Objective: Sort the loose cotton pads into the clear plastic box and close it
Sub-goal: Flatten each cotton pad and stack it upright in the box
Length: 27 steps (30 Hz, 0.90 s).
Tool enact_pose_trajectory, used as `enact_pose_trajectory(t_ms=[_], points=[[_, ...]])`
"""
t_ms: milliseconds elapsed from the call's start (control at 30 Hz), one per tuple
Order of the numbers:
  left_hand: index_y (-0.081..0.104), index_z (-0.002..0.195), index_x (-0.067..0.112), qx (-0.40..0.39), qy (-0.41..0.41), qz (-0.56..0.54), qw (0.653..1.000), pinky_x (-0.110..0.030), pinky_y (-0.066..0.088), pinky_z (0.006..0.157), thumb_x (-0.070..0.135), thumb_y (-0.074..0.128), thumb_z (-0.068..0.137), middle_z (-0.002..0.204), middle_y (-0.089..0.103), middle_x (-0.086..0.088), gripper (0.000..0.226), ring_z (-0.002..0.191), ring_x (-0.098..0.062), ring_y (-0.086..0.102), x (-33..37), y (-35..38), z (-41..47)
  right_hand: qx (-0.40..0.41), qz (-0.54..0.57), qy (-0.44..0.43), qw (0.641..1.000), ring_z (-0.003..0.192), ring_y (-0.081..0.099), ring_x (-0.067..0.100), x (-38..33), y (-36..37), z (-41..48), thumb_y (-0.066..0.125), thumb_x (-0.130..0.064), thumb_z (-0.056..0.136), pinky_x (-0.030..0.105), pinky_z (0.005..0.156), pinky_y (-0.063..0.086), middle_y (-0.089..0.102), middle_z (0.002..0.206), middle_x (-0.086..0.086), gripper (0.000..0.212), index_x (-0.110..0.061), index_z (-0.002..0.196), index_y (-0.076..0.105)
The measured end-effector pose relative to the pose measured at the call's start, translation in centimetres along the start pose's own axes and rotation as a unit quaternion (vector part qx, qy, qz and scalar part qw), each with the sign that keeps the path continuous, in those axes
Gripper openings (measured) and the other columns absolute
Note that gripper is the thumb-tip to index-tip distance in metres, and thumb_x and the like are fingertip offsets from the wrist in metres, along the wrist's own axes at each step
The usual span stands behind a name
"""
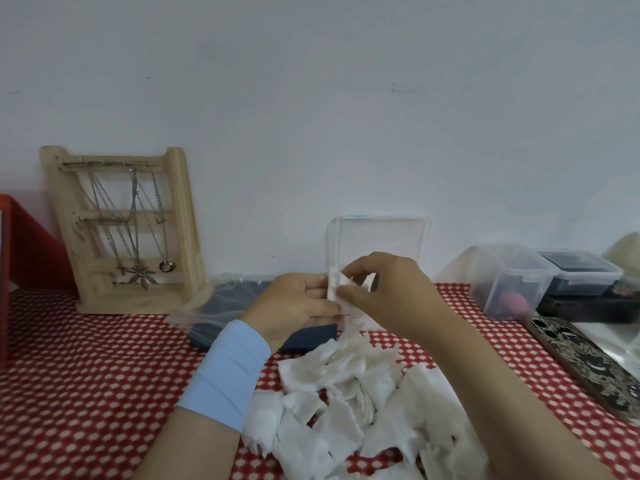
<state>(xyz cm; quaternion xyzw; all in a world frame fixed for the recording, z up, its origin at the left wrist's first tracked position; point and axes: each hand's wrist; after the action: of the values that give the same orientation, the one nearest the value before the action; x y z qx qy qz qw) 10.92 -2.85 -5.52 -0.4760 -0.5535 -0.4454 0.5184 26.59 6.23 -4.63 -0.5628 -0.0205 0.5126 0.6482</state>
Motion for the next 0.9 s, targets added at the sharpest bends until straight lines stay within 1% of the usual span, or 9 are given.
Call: enact_pose_trajectory(t_ms=[167, 233, 400, 467, 533, 667, 733, 800, 900], points=[[0.07, 0.115, 0.003, 0.028, -0.017, -0.051, 0.998, -0.036, 0.06, 0.086, 0.011, 0.057, 0.1, 0.106, 0.077, -0.014, 0.022, 0.1, -0.026, 0.075, 0.3, 0.4, 0.3, 0.02, -0.004, 0.018, 1.0, 0.07, 0.058, -0.012, 0.3, 0.1, 0.0, 0.057, -0.045, 0.096, 0.015, 0.063, 0.04, 0.07, 0.089, -0.028, 0.018, -0.039, 0.092, 0.074], [0.072, 0.111, 0.002, 0.037, -0.013, -0.046, 0.998, -0.034, 0.061, 0.083, 0.014, 0.06, 0.099, 0.105, 0.077, -0.014, 0.021, 0.099, -0.026, 0.075, 0.2, 0.6, 0.3, 0.025, 0.004, 0.025, 0.999, 0.072, 0.06, -0.009, 0.5, 0.3, 0.1, 0.056, -0.041, 0.098, 0.016, 0.064, 0.043, 0.071, 0.089, -0.026, 0.02, -0.036, 0.095, 0.075], [0.073, 0.11, 0.0, 0.089, -0.011, -0.032, 0.995, -0.028, 0.062, 0.074, 0.004, 0.057, 0.099, 0.099, 0.078, -0.013, 0.019, 0.092, -0.022, 0.076, -0.1, 0.8, 0.5, -0.013, -0.009, 0.019, 1.0, 0.081, 0.062, -0.001, 0.2, 0.3, -0.1, 0.056, -0.059, 0.092, 0.023, 0.073, 0.049, 0.067, 0.098, -0.023, 0.027, -0.041, 0.102, 0.073], [0.074, 0.107, 0.002, 0.097, -0.003, -0.026, 0.995, -0.025, 0.061, 0.071, 0.0, 0.058, 0.097, 0.095, 0.079, -0.011, 0.018, 0.087, -0.02, 0.077, 0.0, 0.9, 0.4, -0.014, -0.057, 0.014, 0.998, 0.09, 0.061, 0.005, -0.1, 0.5, -0.1, 0.064, -0.052, 0.088, 0.031, 0.083, 0.051, 0.066, 0.101, -0.017, 0.025, -0.041, 0.109, 0.071], [0.074, 0.105, 0.006, 0.101, 0.005, -0.016, 0.995, -0.023, 0.06, 0.069, -0.004, 0.059, 0.095, 0.095, 0.079, -0.009, 0.02, 0.087, -0.018, 0.077, 0.1, 1.0, 0.3, 0.012, -0.093, -0.001, 0.996, 0.097, 0.06, 0.011, -0.4, 0.6, 0.0, 0.062, -0.042, 0.09, 0.038, 0.093, 0.047, 0.07, 0.099, -0.015, 0.022, -0.041, 0.108, 0.073], [0.074, 0.095, 0.015, 0.122, 0.009, 0.005, 0.992, -0.023, 0.061, 0.069, -0.006, 0.06, 0.092, 0.091, 0.08, -0.004, 0.026, 0.085, -0.015, 0.077, 0.0, 1.1, 0.5, 0.028, -0.043, 0.031, 0.998, 0.097, 0.064, 0.006, -0.4, 0.2, 0.0, 0.062, -0.042, 0.095, 0.039, 0.101, 0.043, 0.075, 0.098, -0.02, 0.017, -0.038, 0.101, 0.077], [0.073, 0.09, 0.019, 0.136, 0.005, 0.017, 0.991, -0.023, 0.061, 0.069, -0.006, 0.06, 0.092, 0.088, 0.079, -0.002, 0.028, 0.083, -0.013, 0.077, -0.2, 1.1, 0.7, 0.036, -0.028, 0.039, 0.998, 0.094, 0.067, 0.007, -0.2, 0.1, 0.0, 0.061, -0.04, 0.097, 0.037, 0.098, 0.047, 0.075, 0.098, -0.017, 0.019, -0.033, 0.101, 0.078], [0.071, 0.088, 0.021, 0.154, -0.001, 0.022, 0.988, -0.025, 0.061, 0.07, -0.005, 0.061, 0.092, 0.09, 0.078, -0.001, 0.029, 0.084, -0.015, 0.076, -0.5, 1.0, 0.9, 0.07, 0.024, 0.045, 0.996, 0.085, 0.066, 0.002, -0.1, -0.2, 0.1, 0.062, -0.036, 0.098, 0.03, 0.086, 0.054, 0.074, 0.095, -0.018, 0.018, -0.029, 0.099, 0.078], [0.072, 0.093, 0.015, 0.176, -0.003, 0.002, 0.984, -0.026, 0.062, 0.071, -0.005, 0.06, 0.093, 0.094, 0.076, -0.003, 0.024, 0.086, -0.016, 0.075, -0.6, 0.4, 1.1, 0.094, 0.19, 0.059, 0.975, 0.05, 0.054, -0.001, -0.2, -1.5, 0.2, 0.064, -0.025, 0.098, 0.014, 0.056, 0.045, 0.064, 0.065, -0.022, 0.017, -0.026, 0.086, 0.076]])
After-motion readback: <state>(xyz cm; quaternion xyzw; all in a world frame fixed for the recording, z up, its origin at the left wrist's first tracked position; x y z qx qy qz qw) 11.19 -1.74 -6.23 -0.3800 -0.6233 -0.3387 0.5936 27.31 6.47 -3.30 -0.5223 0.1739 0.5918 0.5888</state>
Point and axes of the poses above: each hand's wrist, its own z-axis towards the middle knuckle, its own y-axis out of the palm, x = y × z
